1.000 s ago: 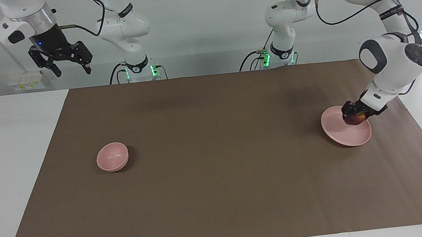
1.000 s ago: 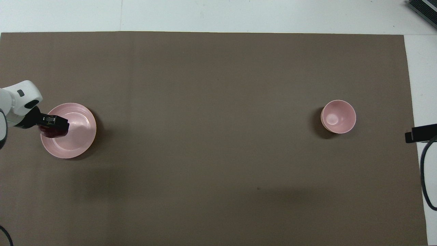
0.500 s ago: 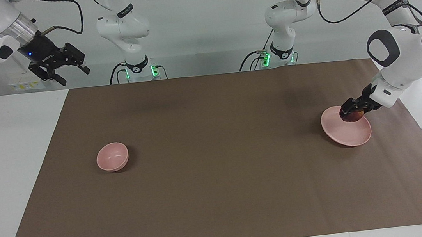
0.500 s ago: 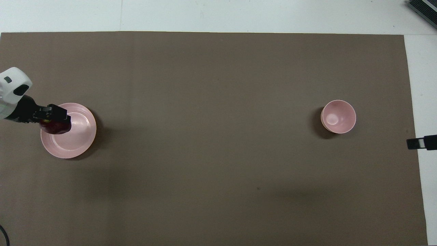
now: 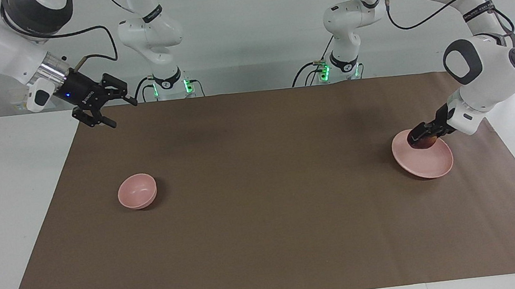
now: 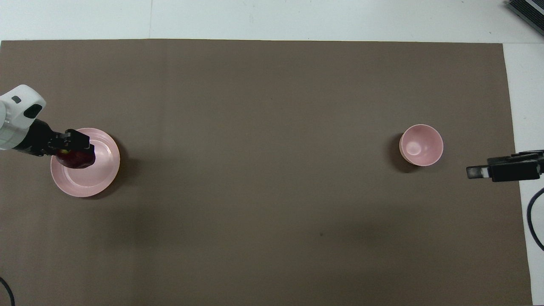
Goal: Move apple from plate to bowl
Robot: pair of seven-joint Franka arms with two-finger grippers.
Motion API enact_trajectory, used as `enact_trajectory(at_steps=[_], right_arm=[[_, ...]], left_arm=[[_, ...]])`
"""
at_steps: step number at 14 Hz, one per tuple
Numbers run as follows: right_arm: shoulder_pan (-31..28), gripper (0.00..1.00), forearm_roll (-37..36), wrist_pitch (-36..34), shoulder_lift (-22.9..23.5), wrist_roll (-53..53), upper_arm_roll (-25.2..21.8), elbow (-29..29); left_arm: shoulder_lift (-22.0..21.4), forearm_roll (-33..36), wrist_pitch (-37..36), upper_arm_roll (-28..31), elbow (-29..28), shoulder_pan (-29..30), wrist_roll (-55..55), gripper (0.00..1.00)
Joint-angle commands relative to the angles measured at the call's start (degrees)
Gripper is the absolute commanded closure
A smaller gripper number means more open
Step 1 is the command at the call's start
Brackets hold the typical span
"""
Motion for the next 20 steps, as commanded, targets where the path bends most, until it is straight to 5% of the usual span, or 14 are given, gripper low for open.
enact_trajectory(at_steps=[1,9,14,20], right_arm=[[3.07,0.0,5.37,3.82,-1.02,-1.32,0.27,-3.86],[3.34,0.0,19.54,6.82,-1.28,-3.08,0.63,-13.18],[5.88,0.0,22.89,5.86,-1.98,-1.86,0.8,-16.34],[9.39,0.0,26.13,6.82,-6.28,-0.36,0.8,-23.46]], left_arm=[[-0.98,-2.76,-4.48,0.6,-0.49,-1.25,-5.69,1.0],[-1.33,-21.29,-14.34,0.43,0.21,-10.29,-30.47,1.0],[-1.33,-36.23,-13.82,-0.36,0.13,-16.36,-45.77,1.0],[-1.33,-50.93,-12.51,-7.91,0.04,-16.54,-55.45,1.0]])
